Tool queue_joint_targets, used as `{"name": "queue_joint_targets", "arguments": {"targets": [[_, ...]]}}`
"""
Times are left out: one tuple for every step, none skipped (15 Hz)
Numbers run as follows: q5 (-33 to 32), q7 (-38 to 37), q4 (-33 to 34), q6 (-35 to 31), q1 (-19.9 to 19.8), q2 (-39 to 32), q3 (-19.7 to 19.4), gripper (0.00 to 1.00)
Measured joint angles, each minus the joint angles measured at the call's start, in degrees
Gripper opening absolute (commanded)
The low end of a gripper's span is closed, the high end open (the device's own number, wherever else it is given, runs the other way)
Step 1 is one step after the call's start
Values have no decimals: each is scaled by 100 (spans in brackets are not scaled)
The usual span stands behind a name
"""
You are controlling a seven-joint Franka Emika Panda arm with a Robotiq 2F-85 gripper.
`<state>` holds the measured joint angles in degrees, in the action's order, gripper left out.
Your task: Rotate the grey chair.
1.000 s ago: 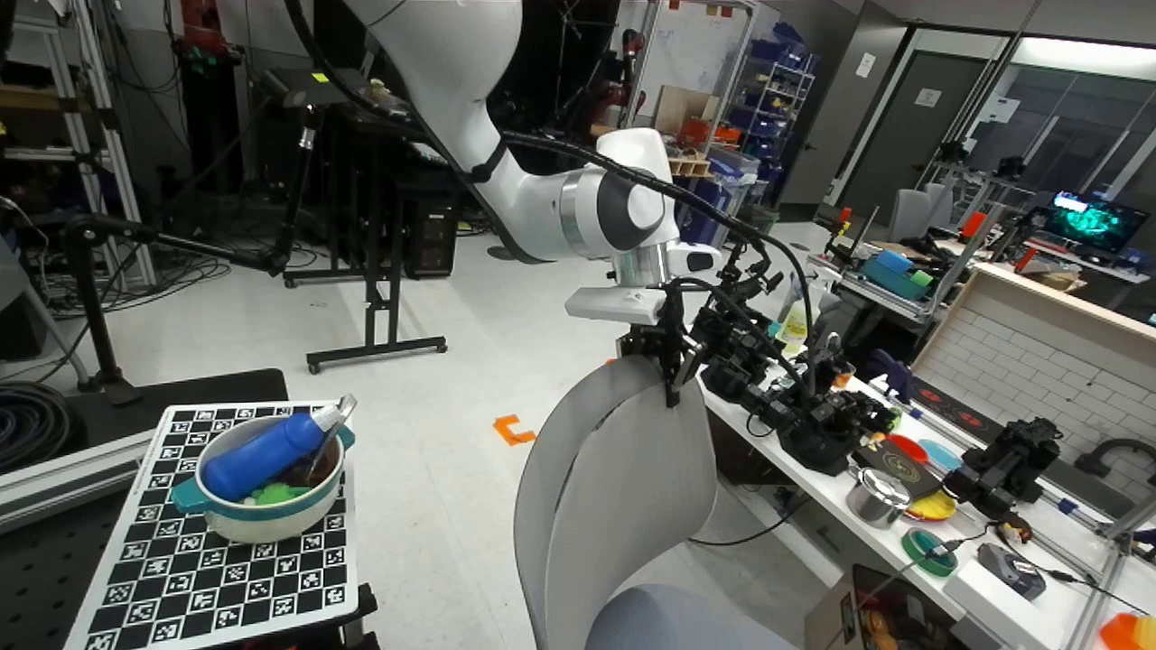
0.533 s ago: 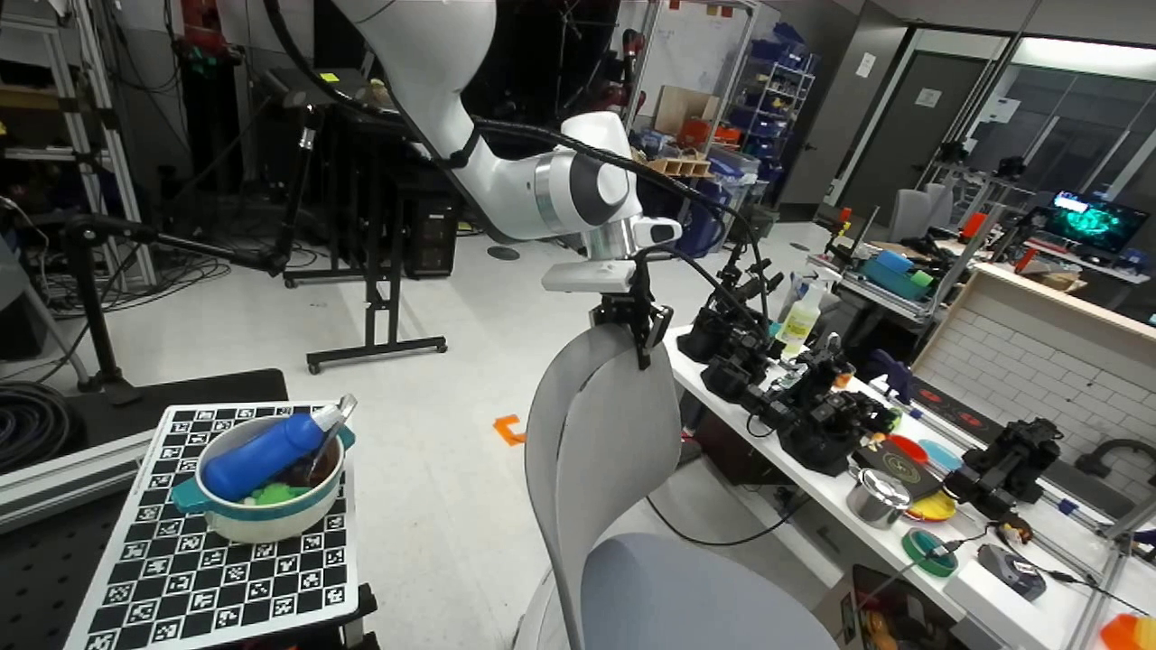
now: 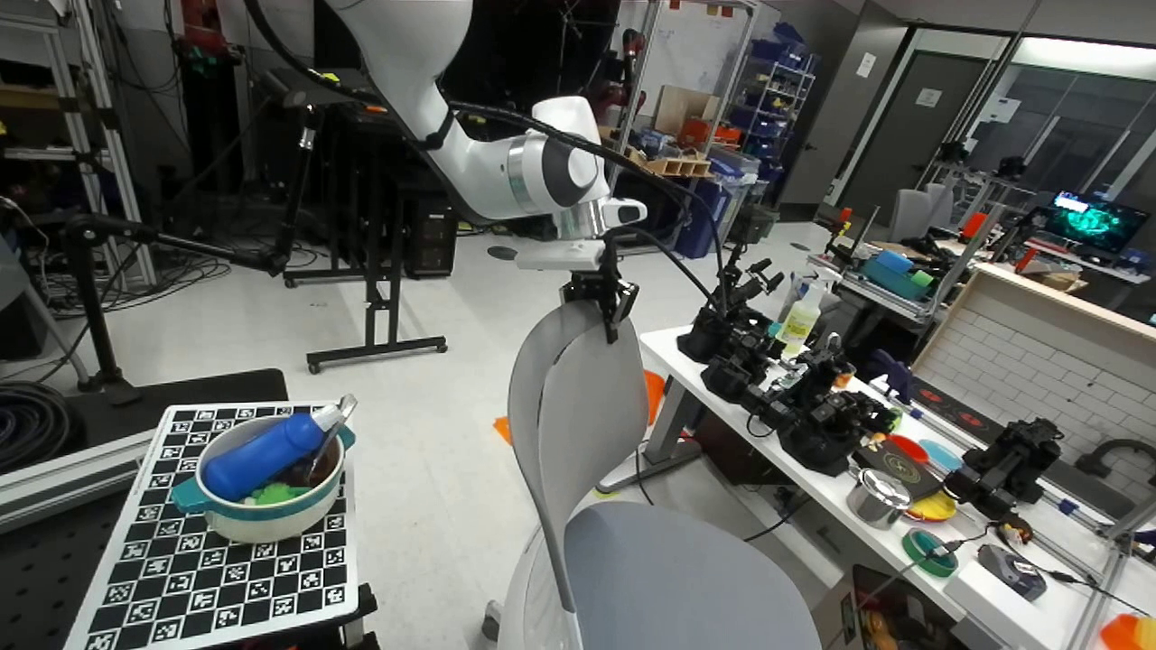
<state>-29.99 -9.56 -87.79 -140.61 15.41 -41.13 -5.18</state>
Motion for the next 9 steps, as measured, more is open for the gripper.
{"name": "queue_joint_targets", "arguments": {"targets": [[1, 41, -144, -24, 0, 96, 28, 4], [1, 98, -325, -75, -1, 215, 48, 4], [0, 157, -548, -150, -1, 354, 67, 4], [-2, 216, -791, -241, -1, 501, 83, 4], [-17, 262, -1044, -330, 0, 652, 97, 4], [-48, 288, -1292, -410, 6, 801, 104, 4], [-104, 296, -1538, -484, 12, 948, 104, 4], [-165, 299, -1749, -540, 15, 1079, 104, 4], [-233, 300, -1932, -587, 16, 1193, 105, 4]]}}
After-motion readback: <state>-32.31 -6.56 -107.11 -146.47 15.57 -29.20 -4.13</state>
